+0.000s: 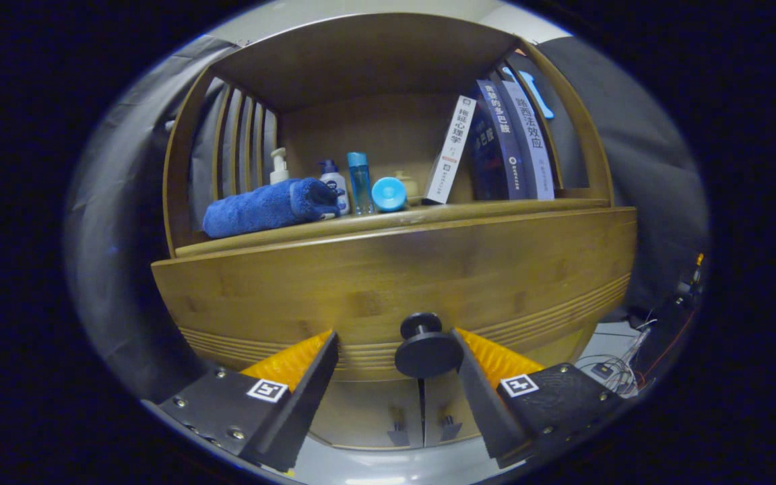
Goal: Pull open the drawer, take out the items inside it, and place them on the countertop above the cabinet.
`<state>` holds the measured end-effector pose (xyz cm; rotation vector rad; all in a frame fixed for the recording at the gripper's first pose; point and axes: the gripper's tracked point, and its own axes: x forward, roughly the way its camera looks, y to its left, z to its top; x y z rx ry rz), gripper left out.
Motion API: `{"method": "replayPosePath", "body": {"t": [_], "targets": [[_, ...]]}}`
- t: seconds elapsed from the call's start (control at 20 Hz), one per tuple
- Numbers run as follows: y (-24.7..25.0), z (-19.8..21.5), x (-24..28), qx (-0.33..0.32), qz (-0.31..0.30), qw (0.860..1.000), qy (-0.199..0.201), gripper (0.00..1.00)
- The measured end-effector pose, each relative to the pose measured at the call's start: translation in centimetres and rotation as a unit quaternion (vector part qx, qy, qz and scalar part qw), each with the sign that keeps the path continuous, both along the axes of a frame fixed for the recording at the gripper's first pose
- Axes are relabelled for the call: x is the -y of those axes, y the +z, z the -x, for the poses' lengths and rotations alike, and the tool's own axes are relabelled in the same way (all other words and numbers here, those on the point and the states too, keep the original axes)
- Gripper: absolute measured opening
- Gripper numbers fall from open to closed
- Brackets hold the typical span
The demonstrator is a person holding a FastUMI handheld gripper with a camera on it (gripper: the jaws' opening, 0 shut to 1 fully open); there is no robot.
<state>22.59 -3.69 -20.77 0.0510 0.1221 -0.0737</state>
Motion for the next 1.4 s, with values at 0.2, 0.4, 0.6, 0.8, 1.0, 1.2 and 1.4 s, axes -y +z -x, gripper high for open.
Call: {"method": "replayPosePath", "body": {"t": [0.2,0.4,0.6,0.8,1.0,1.2,1.4], "targets": [[0.0,-1.2,-0.1,-0.001,-0.002,1.000,-0.001,0.99],[0.3,-1.4,-0.4,-0.025,0.022,0.999,-0.012,0.99],[1.4,1.9,-0.7,-0.027,0.004,0.999,-0.023,0.99],[6.1,7.3,-0.9,-0.016,-0.004,1.000,-0.024,0.99],[12.4,12.5,-1.7,0.011,0.003,1.000,-0.003,0.99],[18.2,17.2,-2.8,0.047,0.032,0.998,0.022,0.99],[22.7,21.3,-3.6,0.072,0.032,0.996,0.039,0.99]]}}
